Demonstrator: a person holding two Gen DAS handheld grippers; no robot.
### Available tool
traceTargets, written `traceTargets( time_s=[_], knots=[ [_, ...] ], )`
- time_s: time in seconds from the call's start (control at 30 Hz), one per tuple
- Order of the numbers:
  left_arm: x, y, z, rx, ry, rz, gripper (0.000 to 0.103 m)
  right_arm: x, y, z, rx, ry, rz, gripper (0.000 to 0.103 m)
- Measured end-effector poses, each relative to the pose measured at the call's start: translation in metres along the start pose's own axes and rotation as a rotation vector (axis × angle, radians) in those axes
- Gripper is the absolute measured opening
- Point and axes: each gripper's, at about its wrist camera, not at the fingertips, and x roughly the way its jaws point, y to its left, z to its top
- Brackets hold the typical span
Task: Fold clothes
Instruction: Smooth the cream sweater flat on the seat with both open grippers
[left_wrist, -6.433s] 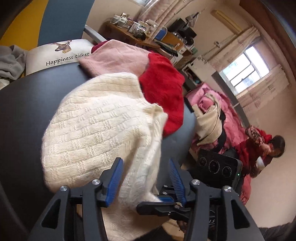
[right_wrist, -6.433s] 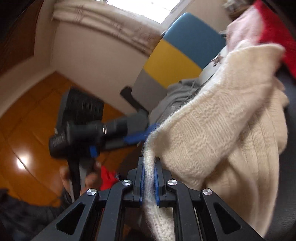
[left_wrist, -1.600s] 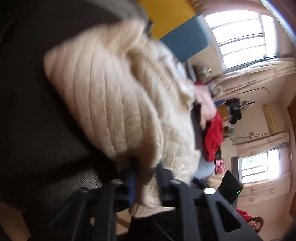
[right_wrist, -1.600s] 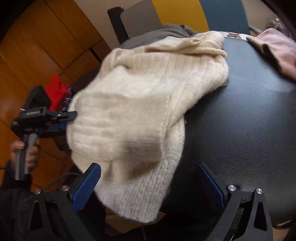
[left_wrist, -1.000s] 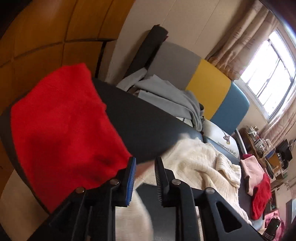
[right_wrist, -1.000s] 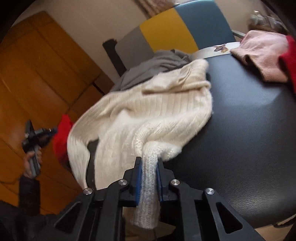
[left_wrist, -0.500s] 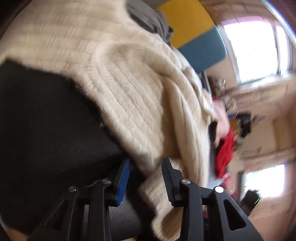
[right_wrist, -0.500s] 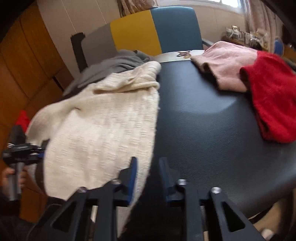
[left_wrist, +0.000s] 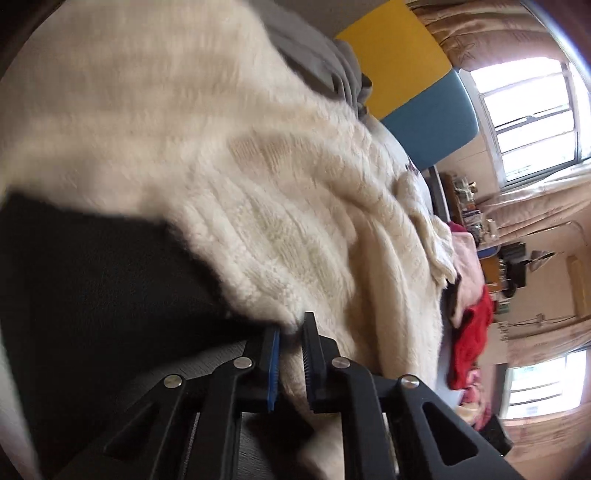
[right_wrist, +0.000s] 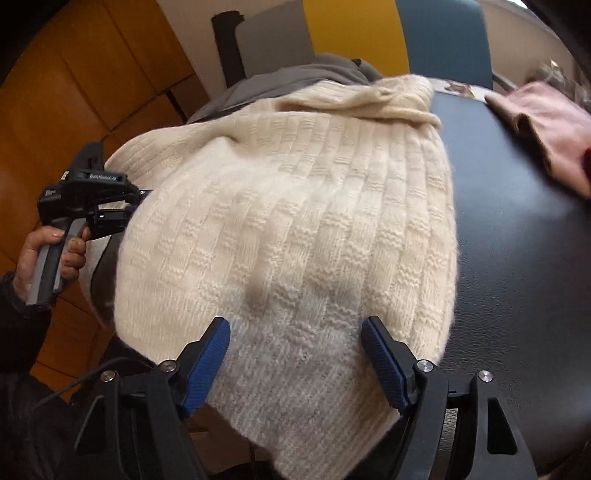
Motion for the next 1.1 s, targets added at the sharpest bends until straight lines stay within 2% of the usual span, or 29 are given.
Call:
traceTargets(
  time_s=[0.2,0.23,0.27,0.33,0.4,0.6,0.7,0.73,0.8,0.83,0.93,1.07,1.1],
  knots=[
    [-0.052,0.019,0.040,0.036,-0.128,0.123,0.006,-0.004,-0.024,0.001,0.034,-0.006,-0.088,0.076],
    [-0.059,0.024,0.043,0.020,-0.132,0.120,0.008,-0.003,-0.024,0.001,0.037,-0.008,-0.087,0.079],
    [-0.065,0.028,0.042,-0.004,-0.133,0.093,0.015,-0.002,-0.023,0.001,0.033,-0.011,-0.092,0.082],
    [-0.076,0.034,0.033,-0.028,-0.107,0.012,0.019,0.005,-0.015,0.001,-0.002,-0.007,-0.117,0.095],
    [-0.081,0.031,0.014,0.005,-0.081,-0.016,0.021,0.011,-0.006,0.000,-0.045,0.000,-0.144,0.103],
    [-0.067,0.001,-0.060,0.222,-0.020,-0.045,0.022,0.013,-0.002,-0.002,-0.103,0.028,-0.201,0.103],
    [-0.033,-0.015,-0.077,0.344,0.095,0.074,0.022,0.011,-0.009,-0.002,-0.113,0.044,-0.211,0.103],
    [-0.024,-0.019,-0.081,0.380,0.123,0.104,0.015,0.010,-0.011,-0.002,-0.116,0.049,-0.214,0.103],
    [-0.026,-0.009,-0.071,0.370,0.135,0.092,0.011,0.007,-0.016,-0.004,-0.118,0.062,-0.216,0.103],
    [-0.027,-0.001,-0.064,0.349,0.147,0.088,0.003,0.005,-0.016,-0.008,-0.117,0.067,-0.213,0.103],
    [-0.033,0.018,-0.040,0.303,0.144,0.101,0.002,0.000,-0.012,-0.021,-0.127,0.073,-0.211,0.103],
    [-0.038,0.012,-0.026,0.396,0.082,0.258,0.002,-0.004,-0.008,-0.027,-0.092,0.102,-0.207,0.103],
    [-0.037,0.013,-0.018,0.387,0.077,0.264,0.003,-0.004,-0.005,-0.028,-0.086,0.119,-0.200,0.103]
  ],
)
